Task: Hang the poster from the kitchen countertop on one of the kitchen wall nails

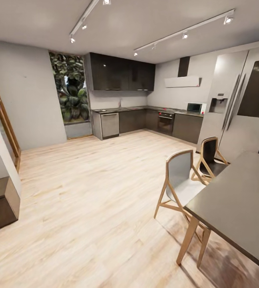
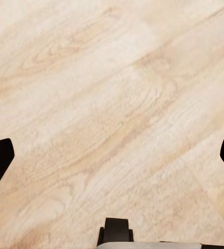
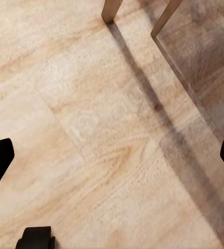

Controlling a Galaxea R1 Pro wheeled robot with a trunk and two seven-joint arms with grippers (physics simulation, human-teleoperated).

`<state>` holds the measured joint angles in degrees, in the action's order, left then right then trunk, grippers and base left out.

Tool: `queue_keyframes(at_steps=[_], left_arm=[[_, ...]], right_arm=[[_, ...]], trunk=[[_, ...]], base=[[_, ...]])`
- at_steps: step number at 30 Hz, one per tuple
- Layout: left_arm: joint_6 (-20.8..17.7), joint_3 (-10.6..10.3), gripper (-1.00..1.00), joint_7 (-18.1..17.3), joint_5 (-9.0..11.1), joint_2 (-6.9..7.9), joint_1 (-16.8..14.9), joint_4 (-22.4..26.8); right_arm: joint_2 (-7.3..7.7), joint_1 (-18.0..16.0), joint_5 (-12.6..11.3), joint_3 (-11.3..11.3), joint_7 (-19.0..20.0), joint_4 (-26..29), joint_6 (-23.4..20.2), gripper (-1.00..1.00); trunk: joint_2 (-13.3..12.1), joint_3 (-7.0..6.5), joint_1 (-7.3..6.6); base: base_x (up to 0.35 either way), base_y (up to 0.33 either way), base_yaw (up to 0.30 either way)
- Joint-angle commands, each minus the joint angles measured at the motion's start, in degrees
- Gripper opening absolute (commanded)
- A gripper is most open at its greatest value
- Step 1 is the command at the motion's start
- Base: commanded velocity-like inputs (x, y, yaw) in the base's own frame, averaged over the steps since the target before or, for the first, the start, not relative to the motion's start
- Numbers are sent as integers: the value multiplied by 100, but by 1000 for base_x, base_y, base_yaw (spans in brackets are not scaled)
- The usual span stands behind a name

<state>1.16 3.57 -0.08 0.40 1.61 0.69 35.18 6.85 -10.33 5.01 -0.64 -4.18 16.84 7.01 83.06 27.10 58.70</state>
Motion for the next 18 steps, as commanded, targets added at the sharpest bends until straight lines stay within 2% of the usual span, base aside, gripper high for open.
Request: queue_keyframes(at_steps=[1,8,18], left_arm=[[11,3,100,-1,4,2,1,5],[11,5,100,-2,4,5,1,7],[15,143,100,-4,4,4,1,7]], right_arm=[[0,-4,52,-6,-30,-5,11,100],[0,-4,52,-6,-31,-5,11,100],[0,-4,52,-8,-31,-5,11,100]], trunk=[[2,5,3],[2,5,3],[2,5,3]], base=[[295,203,0],[299,196,0],[325,125,0]])
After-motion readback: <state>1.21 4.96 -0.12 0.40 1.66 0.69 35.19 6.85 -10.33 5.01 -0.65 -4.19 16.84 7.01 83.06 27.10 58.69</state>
